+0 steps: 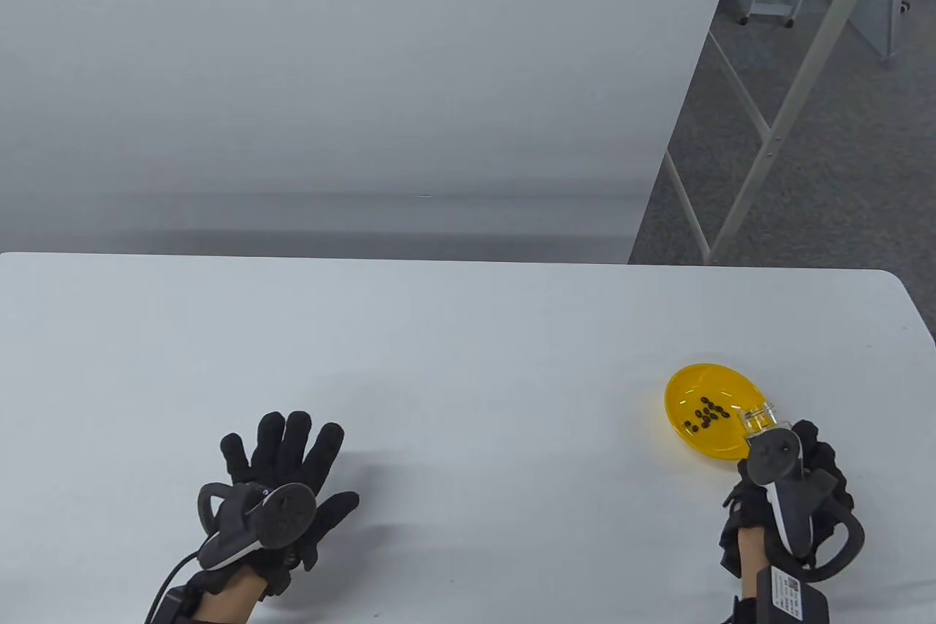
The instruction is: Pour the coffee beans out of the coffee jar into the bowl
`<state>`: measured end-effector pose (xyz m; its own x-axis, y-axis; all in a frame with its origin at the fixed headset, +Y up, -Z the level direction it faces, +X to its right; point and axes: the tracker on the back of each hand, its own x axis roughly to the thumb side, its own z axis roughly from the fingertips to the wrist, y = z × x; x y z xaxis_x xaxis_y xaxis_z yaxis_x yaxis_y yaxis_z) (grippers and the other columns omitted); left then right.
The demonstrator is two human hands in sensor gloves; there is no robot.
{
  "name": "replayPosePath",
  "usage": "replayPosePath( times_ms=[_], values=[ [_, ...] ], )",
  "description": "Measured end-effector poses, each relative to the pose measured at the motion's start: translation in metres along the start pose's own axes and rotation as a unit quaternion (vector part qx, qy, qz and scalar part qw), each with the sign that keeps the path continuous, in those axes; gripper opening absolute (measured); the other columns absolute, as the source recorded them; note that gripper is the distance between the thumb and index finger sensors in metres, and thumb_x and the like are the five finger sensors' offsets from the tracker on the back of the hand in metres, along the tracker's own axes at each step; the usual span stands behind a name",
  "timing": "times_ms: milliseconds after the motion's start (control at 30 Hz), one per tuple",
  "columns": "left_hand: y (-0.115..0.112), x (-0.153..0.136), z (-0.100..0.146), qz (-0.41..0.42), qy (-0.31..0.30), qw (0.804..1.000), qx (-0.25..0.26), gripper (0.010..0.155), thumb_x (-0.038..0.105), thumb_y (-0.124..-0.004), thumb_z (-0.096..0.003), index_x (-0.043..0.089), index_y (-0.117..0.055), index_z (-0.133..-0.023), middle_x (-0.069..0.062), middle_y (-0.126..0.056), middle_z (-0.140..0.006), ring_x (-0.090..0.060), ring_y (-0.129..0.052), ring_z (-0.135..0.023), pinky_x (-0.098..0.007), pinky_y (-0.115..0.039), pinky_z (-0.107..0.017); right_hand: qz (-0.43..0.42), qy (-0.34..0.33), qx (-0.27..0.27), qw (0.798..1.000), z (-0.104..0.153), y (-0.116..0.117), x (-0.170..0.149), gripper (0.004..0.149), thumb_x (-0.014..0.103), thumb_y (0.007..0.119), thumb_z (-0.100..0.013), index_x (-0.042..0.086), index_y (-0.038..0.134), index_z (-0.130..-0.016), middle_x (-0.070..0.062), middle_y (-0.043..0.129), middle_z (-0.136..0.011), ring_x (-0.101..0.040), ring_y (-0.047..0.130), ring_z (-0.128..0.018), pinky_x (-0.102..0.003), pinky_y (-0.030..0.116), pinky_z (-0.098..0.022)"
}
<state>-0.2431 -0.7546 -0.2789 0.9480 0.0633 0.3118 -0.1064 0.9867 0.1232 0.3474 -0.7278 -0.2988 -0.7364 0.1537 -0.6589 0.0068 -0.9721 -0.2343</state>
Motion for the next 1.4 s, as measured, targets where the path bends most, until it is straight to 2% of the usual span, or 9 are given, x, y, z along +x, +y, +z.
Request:
replayPosePath(
  times_ms=[233,467,1000,1167,1400],
  values=[
    [0.000,0.000,0.000,0.000,0.000,1.000,0.002,0.091,0.077,-0.055,-0.0383,0.025,-0.040,-0.111,-0.024,-0.037,-0.114,-0.062,-0.037,-0.102,-0.085,-0.021,-0.052,-0.029,0.010,-0.001,1.000,-0.001,0.000,-0.009,0.093,0.044,0.092,-0.032,0.018,0.028,-0.095,-0.023,0.051,-0.097,-0.055,0.069,-0.088,-0.071,0.062,-0.061],
    [-0.001,-0.001,0.002,0.003,0.001,1.000,0.001,0.091,0.077,-0.055,-0.0384,0.025,-0.039,-0.111,-0.024,-0.037,-0.114,-0.062,-0.037,-0.102,-0.084,-0.021,-0.053,-0.078,0.029,-0.003,0.996,-0.003,0.007,-0.021,0.094,0.043,0.092,-0.033,0.014,0.026,-0.093,-0.026,0.052,-0.096,-0.065,0.057,-0.086,-0.072,0.060,-0.057],
    [-0.002,0.004,0.001,0.009,-0.006,1.000,0.006,0.091,0.077,-0.055,-0.0385,0.024,-0.039,-0.111,-0.024,-0.036,-0.114,-0.061,-0.037,-0.102,-0.083,-0.022,-0.054,-0.165,0.094,0.012,0.982,-0.013,0.019,-0.062,0.095,0.044,0.089,-0.035,0.011,0.020,-0.091,-0.033,0.053,-0.092,-0.064,0.060,-0.083,-0.067,0.070,-0.055],
    [-0.001,0.008,0.001,0.007,-0.013,1.000,0.009,0.091,0.077,-0.055,-0.0386,0.024,-0.039,-0.111,-0.024,-0.036,-0.114,-0.061,-0.037,-0.101,-0.083,-0.022,-0.054,-0.202,0.114,0.034,0.972,-0.016,0.025,-0.075,0.095,0.043,0.089,-0.036,0.012,0.017,-0.090,-0.030,0.050,-0.094,-0.063,0.058,-0.086,-0.068,0.067,-0.057],
    [-0.003,0.010,0.001,0.009,-0.013,1.000,0.004,0.091,0.077,-0.055,-0.0387,0.024,-0.039,-0.111,-0.024,-0.036,-0.114,-0.061,-0.036,-0.101,-0.082,-0.022,-0.054,-0.274,0.156,0.087,0.945,-0.018,0.043,-0.093,0.095,0.041,0.087,-0.038,0.012,0.013,-0.090,-0.029,0.045,-0.097,-0.063,0.052,-0.089,-0.069,0.059,-0.060]
  ],
)
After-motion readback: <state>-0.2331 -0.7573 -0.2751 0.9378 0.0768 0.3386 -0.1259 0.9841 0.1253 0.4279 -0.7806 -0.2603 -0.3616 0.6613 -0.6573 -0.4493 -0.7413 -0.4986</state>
